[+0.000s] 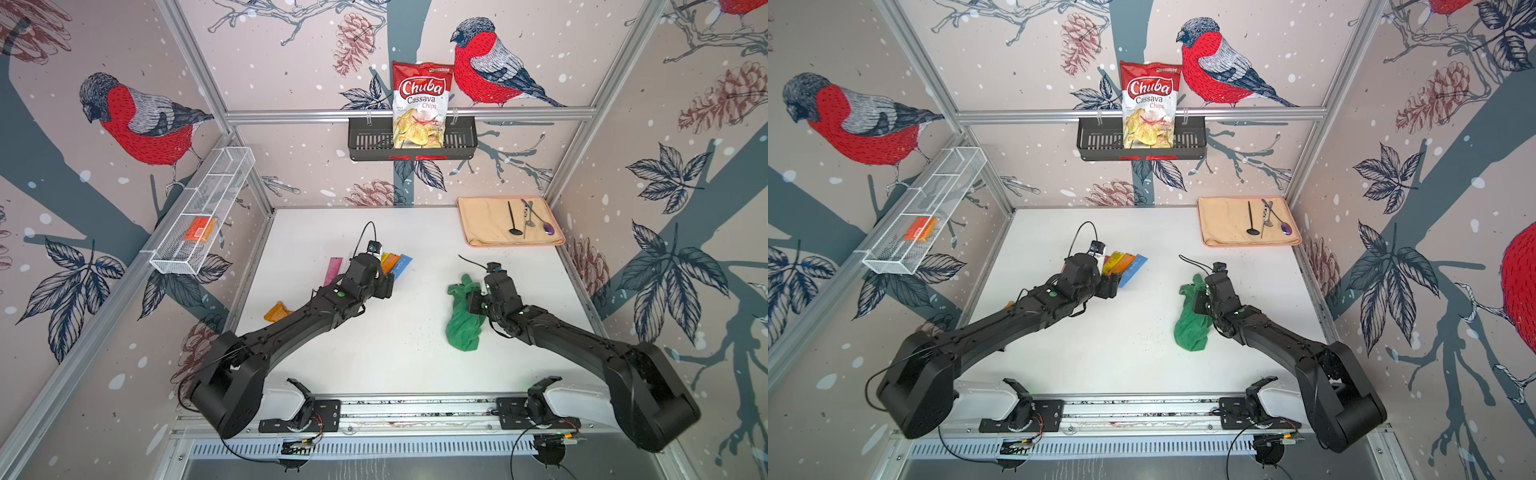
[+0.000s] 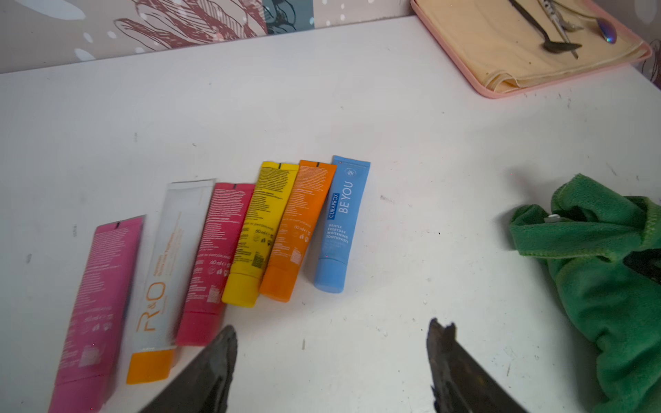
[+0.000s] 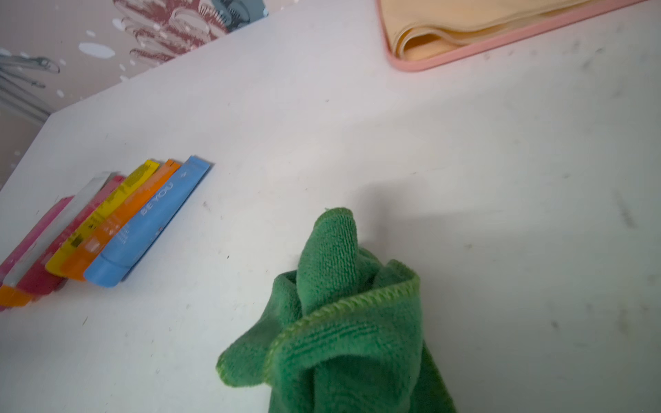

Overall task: Wipe the surface of the toothpaste tube
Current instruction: Place the cleaning item at the center of the board.

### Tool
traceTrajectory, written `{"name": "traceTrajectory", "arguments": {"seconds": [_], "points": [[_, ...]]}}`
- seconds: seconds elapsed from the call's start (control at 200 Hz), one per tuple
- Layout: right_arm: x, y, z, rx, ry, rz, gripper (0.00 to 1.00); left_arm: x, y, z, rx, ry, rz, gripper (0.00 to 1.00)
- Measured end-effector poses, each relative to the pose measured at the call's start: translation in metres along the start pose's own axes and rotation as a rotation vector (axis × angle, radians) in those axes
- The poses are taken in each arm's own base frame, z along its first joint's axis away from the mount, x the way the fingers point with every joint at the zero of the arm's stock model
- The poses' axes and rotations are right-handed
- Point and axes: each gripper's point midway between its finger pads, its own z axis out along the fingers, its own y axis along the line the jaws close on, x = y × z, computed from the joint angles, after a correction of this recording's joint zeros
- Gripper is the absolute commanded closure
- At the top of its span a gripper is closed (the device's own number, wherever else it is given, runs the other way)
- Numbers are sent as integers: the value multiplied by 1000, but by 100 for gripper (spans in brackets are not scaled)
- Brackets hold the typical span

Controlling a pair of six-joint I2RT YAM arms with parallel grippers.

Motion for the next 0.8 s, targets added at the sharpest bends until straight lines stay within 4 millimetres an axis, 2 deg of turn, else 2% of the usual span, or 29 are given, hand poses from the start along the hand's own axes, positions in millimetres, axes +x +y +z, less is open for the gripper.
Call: {"name": "traceTrajectory", "arguments": {"seconds": [0.17,0.37,0.68,0.8], "points": [[-43,-19,-14,55,-77,32,98,-1,24,-19,-65,-89,-34,13],[-86,-44,-31,125,-147,60,99,-10,31,-30,-80,-166,-56,14],[-143,-44,-58,159,-247,34,98,2,38,-35,-94,-196,-64,14],[-151,-47,-62,184,-270,23,98,2,42,-40,-101,-220,-71,13]]}}
